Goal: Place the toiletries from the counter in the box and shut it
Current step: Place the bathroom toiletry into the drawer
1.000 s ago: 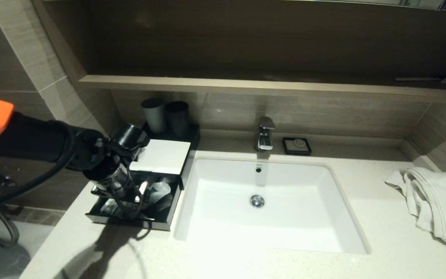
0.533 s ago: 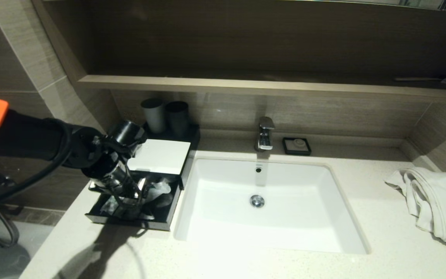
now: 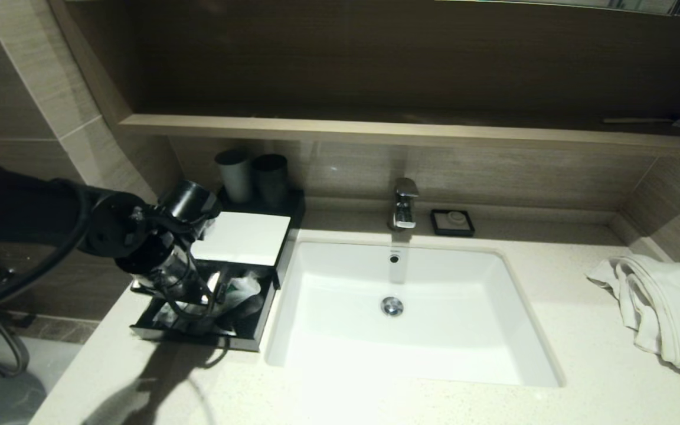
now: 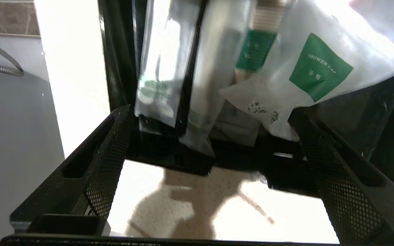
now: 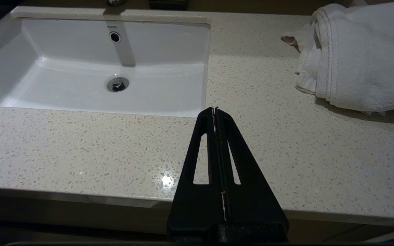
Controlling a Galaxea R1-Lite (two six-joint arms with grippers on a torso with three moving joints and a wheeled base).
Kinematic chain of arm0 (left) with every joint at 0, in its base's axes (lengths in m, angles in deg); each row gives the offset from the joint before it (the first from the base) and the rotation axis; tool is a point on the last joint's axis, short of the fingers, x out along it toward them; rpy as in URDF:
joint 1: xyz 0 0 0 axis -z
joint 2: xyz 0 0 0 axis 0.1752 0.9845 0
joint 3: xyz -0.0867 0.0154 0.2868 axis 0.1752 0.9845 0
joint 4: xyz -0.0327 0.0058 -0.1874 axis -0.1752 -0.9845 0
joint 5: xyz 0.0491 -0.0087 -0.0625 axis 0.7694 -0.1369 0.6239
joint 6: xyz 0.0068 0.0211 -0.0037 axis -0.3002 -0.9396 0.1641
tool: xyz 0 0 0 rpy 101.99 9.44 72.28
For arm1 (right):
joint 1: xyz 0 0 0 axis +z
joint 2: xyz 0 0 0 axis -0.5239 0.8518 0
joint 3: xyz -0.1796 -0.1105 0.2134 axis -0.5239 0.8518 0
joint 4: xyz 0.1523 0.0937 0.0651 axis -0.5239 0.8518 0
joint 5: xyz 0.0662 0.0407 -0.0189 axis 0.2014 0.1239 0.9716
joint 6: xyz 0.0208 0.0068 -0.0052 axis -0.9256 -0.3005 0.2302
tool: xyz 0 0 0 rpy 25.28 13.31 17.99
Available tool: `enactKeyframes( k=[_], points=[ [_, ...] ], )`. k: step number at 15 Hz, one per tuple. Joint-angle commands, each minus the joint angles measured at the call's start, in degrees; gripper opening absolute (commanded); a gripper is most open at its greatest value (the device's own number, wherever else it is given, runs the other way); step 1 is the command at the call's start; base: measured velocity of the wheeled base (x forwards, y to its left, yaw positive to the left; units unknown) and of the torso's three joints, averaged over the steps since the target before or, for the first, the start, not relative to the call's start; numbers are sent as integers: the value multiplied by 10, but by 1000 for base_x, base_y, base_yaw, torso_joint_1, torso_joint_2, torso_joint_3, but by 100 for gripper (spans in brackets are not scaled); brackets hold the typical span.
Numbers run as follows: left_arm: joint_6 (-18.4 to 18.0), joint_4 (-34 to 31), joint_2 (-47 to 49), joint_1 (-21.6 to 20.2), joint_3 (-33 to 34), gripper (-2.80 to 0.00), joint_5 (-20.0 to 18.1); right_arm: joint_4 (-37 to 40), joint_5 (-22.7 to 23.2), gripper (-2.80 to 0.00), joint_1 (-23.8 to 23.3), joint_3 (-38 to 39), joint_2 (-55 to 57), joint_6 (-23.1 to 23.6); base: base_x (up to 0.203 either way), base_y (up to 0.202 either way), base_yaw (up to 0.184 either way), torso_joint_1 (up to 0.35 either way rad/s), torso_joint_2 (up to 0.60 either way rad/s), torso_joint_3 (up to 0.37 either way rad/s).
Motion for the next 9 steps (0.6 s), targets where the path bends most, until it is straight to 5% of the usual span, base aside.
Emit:
enactKeyframes(
  k=[1,6,7,9],
  points=[
    [1,1,-15,12,12,0,1,0,0,-280,0,0,0,0,0,0,0,0,0,0],
    [-1,7,-17,14,-10,-14,0,0,0,-280,0,0,0,0,0,0,0,0,0,0],
    [-1,12,-16,14,-10,-280,0,0,0,-280,0,0,0,0,0,0,0,0,0,0],
    [1,21,-11,21,-10,-280,-7,0,0,-280,0,0,0,0,0,0,0,0,0,0]
  ],
)
